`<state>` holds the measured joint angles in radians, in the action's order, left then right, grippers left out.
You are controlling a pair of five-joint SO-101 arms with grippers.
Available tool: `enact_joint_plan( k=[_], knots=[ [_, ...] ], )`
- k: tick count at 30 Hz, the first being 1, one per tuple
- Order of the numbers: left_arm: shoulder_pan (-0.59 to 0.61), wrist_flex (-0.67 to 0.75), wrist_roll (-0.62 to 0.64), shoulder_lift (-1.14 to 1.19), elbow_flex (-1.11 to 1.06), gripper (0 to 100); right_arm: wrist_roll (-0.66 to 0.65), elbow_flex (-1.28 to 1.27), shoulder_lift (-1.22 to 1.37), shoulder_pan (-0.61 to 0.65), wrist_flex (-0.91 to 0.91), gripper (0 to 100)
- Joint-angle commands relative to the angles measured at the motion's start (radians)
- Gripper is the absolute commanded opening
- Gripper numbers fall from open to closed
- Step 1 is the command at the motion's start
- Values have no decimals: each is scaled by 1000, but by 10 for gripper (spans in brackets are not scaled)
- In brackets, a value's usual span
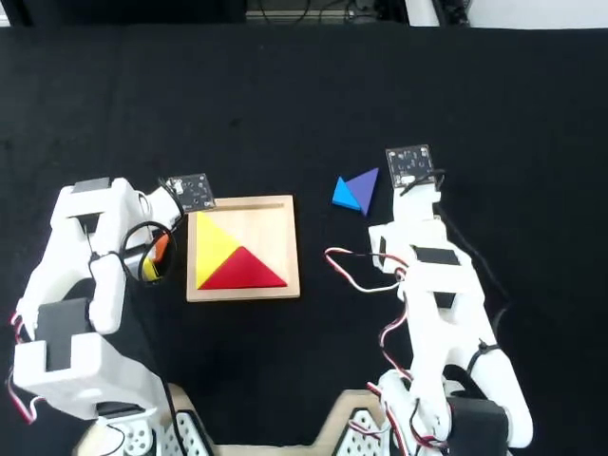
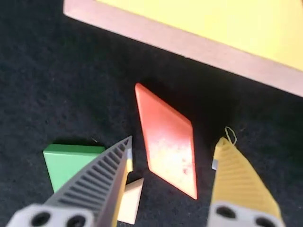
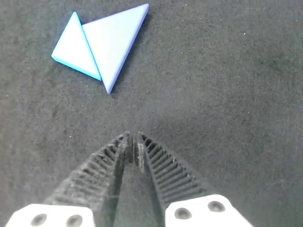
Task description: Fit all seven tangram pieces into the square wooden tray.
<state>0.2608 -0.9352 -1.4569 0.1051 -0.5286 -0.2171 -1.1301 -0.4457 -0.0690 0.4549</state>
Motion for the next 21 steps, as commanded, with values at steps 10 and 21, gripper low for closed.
enact_joint_plan(
  k=[10, 21],
  knots=[
    [-30, -133, -91, 129, 196, 145, -14, 18, -28, 14, 2, 34],
    [-59, -141, -98, 130, 196, 120, -14, 18, -28, 14, 2, 34]
  ],
)
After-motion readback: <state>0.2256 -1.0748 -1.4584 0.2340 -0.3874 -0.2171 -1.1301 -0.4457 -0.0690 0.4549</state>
